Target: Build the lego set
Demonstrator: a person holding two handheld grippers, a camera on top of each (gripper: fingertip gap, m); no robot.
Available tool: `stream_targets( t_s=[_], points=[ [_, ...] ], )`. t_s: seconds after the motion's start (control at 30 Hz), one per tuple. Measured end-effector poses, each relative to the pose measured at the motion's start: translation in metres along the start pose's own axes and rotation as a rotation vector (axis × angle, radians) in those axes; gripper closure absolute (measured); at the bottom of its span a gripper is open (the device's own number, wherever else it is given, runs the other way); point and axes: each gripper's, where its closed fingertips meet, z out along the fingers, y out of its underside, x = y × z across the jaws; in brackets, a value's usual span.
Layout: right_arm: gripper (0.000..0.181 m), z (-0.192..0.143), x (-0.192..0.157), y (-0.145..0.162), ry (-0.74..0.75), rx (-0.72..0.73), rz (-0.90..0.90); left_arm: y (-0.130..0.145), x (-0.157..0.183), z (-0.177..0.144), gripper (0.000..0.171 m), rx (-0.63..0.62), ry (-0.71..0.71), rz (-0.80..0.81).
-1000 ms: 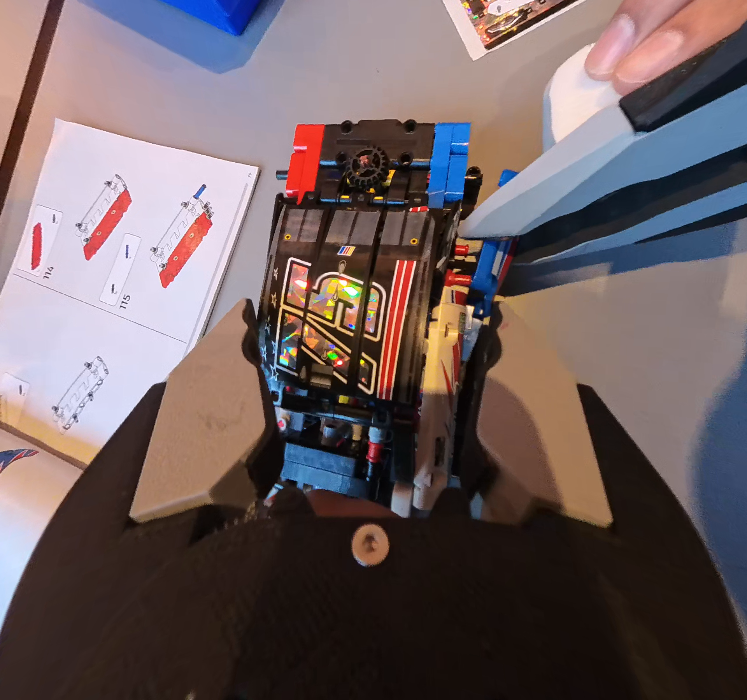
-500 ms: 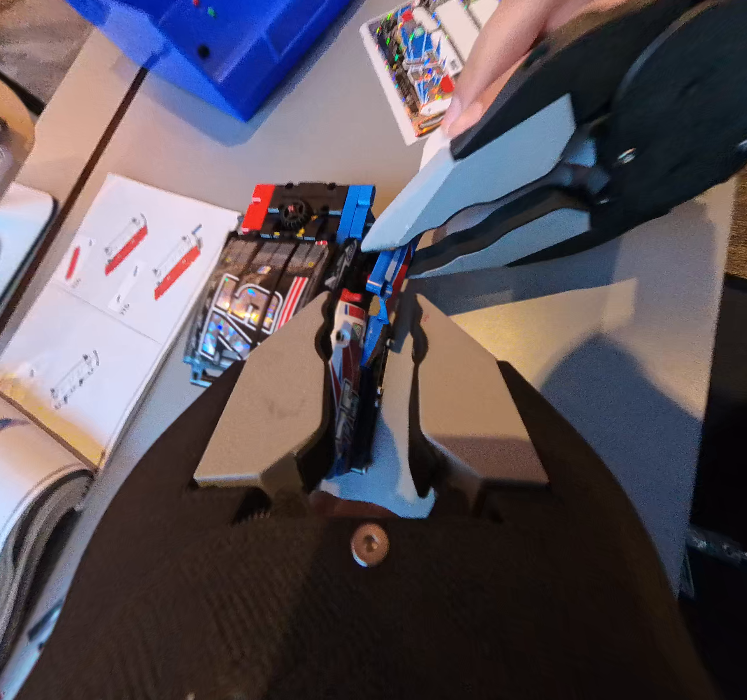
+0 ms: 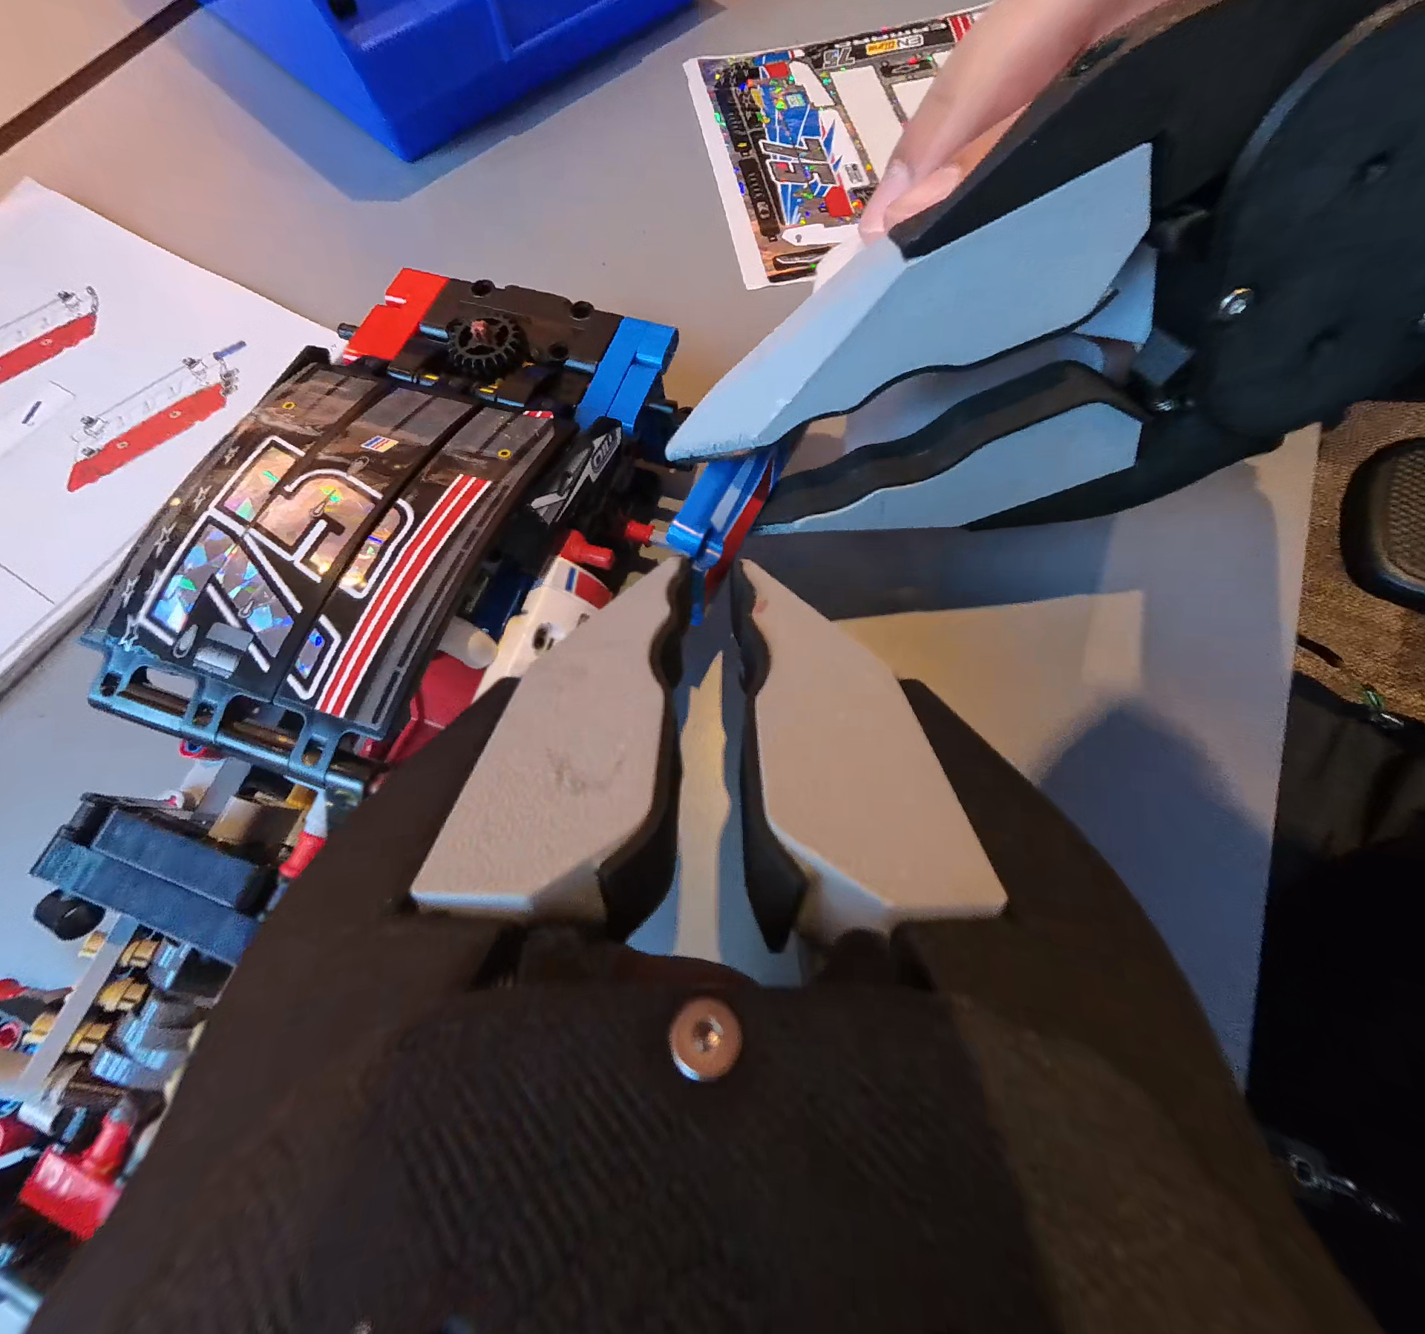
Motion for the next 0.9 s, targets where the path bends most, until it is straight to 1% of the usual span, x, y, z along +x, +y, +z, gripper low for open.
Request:
stream_targets(
  t_s=[0.07, 0.13, 0.17, 0.23, 0.3, 0.33, 0.37, 0.4, 0.5, 0.57, 0.6, 0.73, 0.8, 0.87, 0.9],
  points=[
    [0.163, -0.002, -0.001, 0.003, -0.019, -0.002, 0.024, 0.002, 0.0, 0.001, 0.167, 0.01, 0.002, -0.011],
    [0.15, -0.009, 0.001, 0.002, -0.046, 0.033, 0.101, 0.003, -0.003, 0.002, 0.168, 0.022, -0.003, -0.032],
    [0.147, -0.014, 0.005, 0.001, -0.068, 0.069, 0.17, 0.003, -0.003, 0.001, 0.17, 0.033, 0.001, -0.032],
    [0.138, -0.025, 0.016, 0.002, -0.126, 0.155, 0.368, 0.001, 0.0, -0.002, 0.17, 0.066, 0.018, 0.008],
    [0.137, -0.032, 0.029, 0.012, -0.206, 0.219, 0.563, 0.004, 0.003, -0.005, 0.171, 0.065, 0.035, 0.054],
    [0.134, -0.033, 0.033, 0.019, -0.262, 0.24, 0.654, 0.005, 0.006, -0.006, 0.171, 0.066, 0.059, 0.071],
    [0.127, -0.031, 0.036, 0.027, -0.316, 0.25, 0.747, 0.003, 0.008, -0.008, 0.171, 0.082, 0.079, 0.09],
    [0.126, -0.028, 0.038, 0.034, -0.376, 0.25, 0.831, 0.003, 0.009, -0.009, 0.171, 0.091, 0.089, 0.105],
    [0.123, -0.022, 0.037, 0.037, -0.553, 0.301, 1.006, 0.003, 0.006, -0.012, 0.171, 0.095, 0.094, 0.119],
    [0.118, -0.017, 0.034, 0.033, -0.626, 0.312, 1.05, 0.004, 0.005, -0.015, 0.171, 0.099, 0.1, 0.124],
    [0.118, -0.013, 0.03, 0.033, -0.647, 0.294, 1.046, 0.006, 0.006, -0.017, 0.17, 0.093, 0.113, 0.131],
    [0.114, -0.001, 0.013, 0.036, -0.663, 0.201, 0.977, 0.014, 0.013, -0.031, 0.17, 0.09, 0.181, 0.201],
    [0.113, -0.001, 0.009, 0.035, -0.676, 0.188, 0.953, 0.019, 0.014, -0.037, 0.17, 0.08, 0.201, 0.217],
    [0.12, -0.002, 0.007, 0.034, -0.668, 0.184, 0.926, 0.019, 0.016, -0.043, 0.171, 0.098, 0.228, 0.227],
    [0.127, -0.005, 0.005, 0.032, -0.678, 0.186, 0.918, 0.018, 0.017, -0.045, 0.171, 0.104, 0.239, 0.224]
  ],
)
